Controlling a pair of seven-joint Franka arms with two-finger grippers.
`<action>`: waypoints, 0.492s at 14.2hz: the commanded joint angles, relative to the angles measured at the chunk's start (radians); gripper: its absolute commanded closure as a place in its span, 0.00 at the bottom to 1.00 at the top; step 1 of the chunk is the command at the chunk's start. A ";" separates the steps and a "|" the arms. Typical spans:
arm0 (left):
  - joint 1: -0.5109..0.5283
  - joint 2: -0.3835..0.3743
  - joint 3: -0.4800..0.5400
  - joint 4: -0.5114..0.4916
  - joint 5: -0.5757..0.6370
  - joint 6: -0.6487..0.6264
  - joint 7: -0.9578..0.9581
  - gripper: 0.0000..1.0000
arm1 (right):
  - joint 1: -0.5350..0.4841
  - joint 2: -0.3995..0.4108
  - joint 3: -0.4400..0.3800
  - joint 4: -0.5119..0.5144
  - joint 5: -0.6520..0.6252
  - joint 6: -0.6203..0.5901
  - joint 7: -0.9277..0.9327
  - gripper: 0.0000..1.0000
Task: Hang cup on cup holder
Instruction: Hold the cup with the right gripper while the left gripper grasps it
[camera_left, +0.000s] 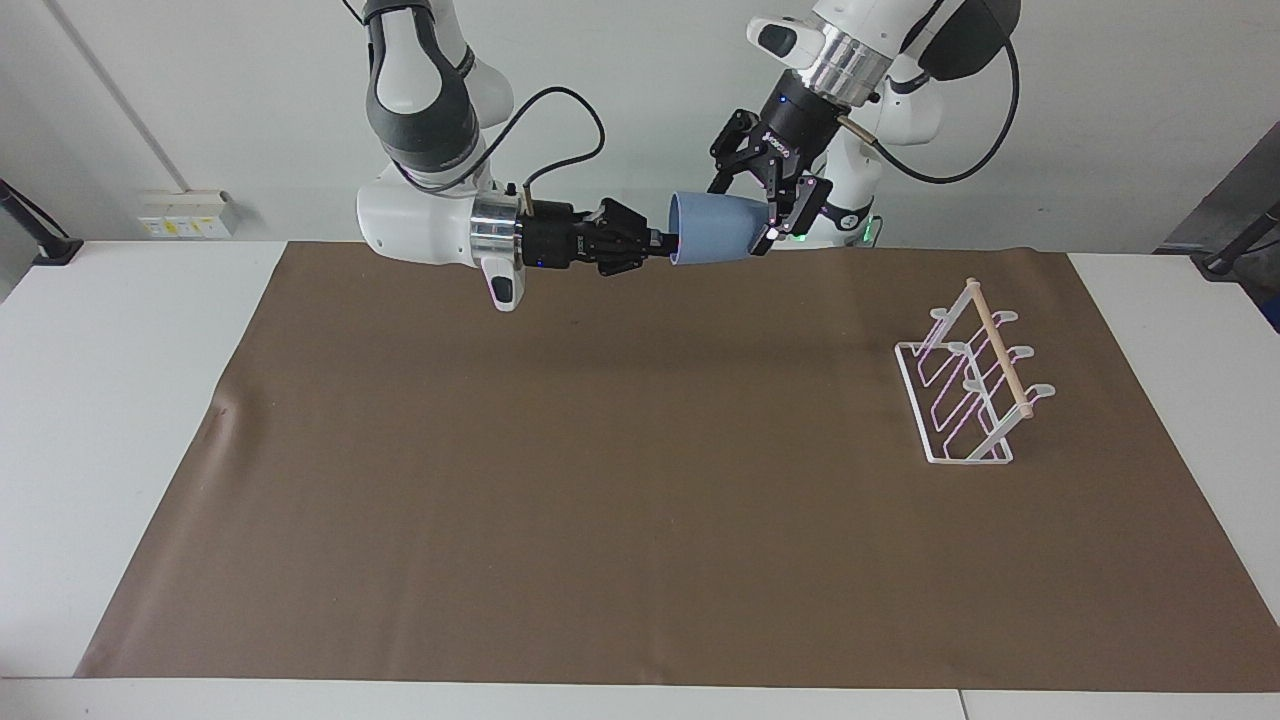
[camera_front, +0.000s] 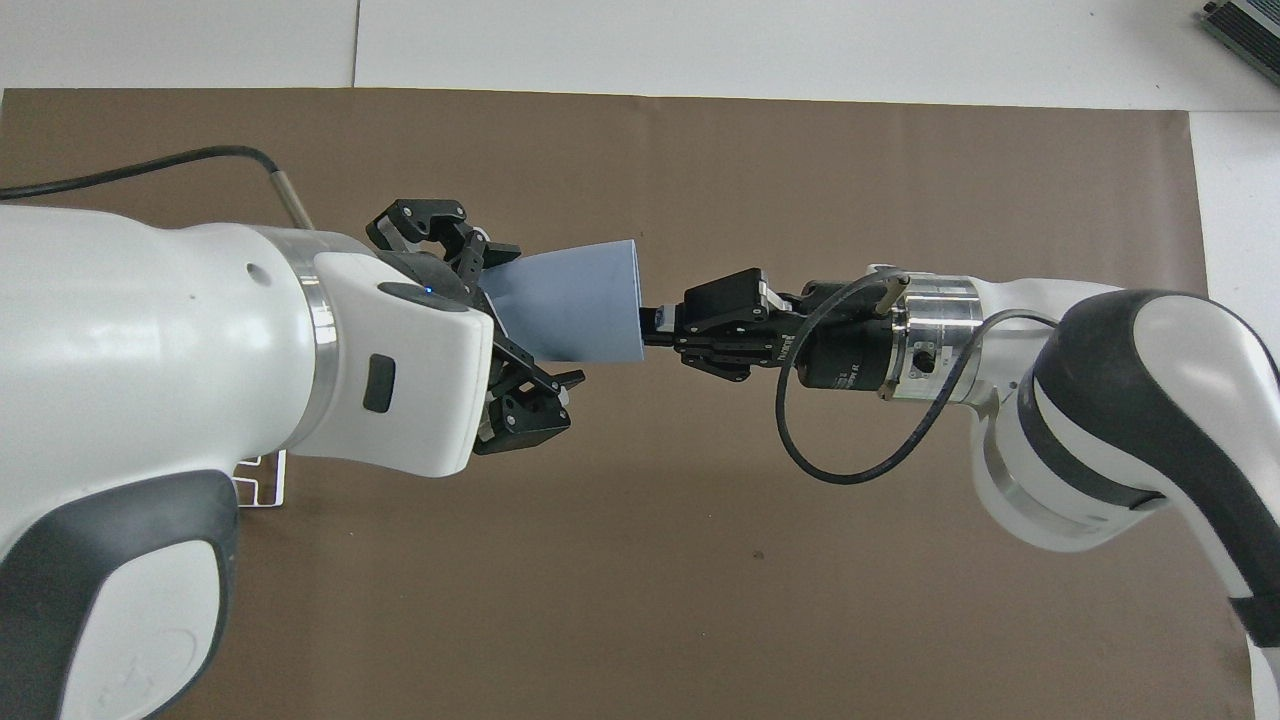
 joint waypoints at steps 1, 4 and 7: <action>-0.052 -0.033 0.008 -0.047 -0.013 0.038 -0.067 0.00 | -0.005 -0.017 0.004 -0.006 0.024 0.019 -0.024 1.00; -0.058 -0.028 0.008 -0.041 -0.013 0.052 -0.084 0.00 | -0.005 -0.017 0.004 -0.006 0.024 0.017 -0.024 1.00; -0.068 -0.027 0.008 -0.041 -0.013 0.075 -0.078 0.03 | -0.007 -0.017 0.004 -0.006 0.024 0.016 -0.024 1.00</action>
